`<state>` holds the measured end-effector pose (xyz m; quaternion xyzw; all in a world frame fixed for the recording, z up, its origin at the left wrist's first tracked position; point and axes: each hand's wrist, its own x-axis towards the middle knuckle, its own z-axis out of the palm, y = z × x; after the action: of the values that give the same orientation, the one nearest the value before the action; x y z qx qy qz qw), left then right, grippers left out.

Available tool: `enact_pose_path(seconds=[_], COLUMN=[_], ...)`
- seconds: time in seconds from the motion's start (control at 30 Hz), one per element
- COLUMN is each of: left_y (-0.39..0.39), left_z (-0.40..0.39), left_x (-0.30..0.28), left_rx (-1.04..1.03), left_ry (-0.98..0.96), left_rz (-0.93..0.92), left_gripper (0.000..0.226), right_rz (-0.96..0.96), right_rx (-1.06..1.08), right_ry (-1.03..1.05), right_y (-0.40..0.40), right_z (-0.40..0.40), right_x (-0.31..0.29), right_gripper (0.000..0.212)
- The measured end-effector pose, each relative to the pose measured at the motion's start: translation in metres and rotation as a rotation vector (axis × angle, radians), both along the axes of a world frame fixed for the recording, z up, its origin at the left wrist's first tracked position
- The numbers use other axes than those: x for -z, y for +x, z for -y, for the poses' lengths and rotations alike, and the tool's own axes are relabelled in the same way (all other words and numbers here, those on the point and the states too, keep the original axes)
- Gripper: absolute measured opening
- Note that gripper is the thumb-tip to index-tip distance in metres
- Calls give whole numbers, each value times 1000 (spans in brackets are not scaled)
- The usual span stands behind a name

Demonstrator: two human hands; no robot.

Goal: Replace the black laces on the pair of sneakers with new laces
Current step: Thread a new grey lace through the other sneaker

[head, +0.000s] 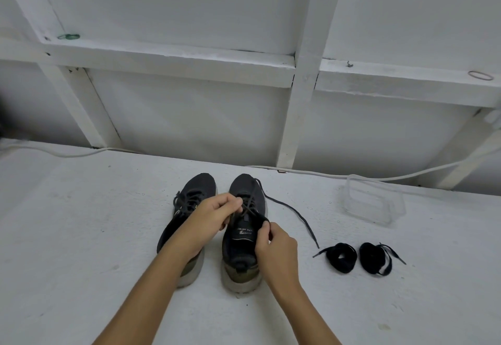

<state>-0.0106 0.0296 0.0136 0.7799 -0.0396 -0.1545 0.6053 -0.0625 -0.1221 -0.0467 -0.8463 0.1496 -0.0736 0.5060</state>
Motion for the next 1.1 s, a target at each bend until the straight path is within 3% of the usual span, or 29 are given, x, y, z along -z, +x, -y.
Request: enact_pose_path(seconds=[0.13,0.23,0.33,0.4,0.47,0.53,0.63,0.7,0.83,1.0,1.1], left_y=[3,14,22,27,35,39,40,37,29,30,33], left_z=[-2,-3,4,9,10,6,1,1,12,29,34], left_x=[-12,-27,-38,-38,-29,-19,-5,-1,13,29,27], left_rx=[-63,-35,23,-12,-176,-342,-426,-307,32,-24,-69], left_ry=[102,96,77,127,338,645,768,704,632,728,768], left_rz=[72,108,119,184,386,594,755,694,378,260,253], left_gripper=[32,33,33,28,17,19,25,18,16,28,24], right_rz=[-16,116,238,218,109,-28,-115,-99,-95,-11,-15], right_rx=[-50,-203,-410,-383,-221,-38,156,225,263,337,328], right_ry=[-50,-93,-242,-194,48,449,1024,1217,1245,1296,1186], right_y=[1,12,34,43,44,45,47,46,46,49,52], right_z=[6,10,12,14,19,28,42,46,50,58,65], right_x=[-8,-19,-30,-35,-44,-50,-48,-43,-33,-37,-42], right_gripper=[20,33,14,21,31,39,33,24,19,17,17])
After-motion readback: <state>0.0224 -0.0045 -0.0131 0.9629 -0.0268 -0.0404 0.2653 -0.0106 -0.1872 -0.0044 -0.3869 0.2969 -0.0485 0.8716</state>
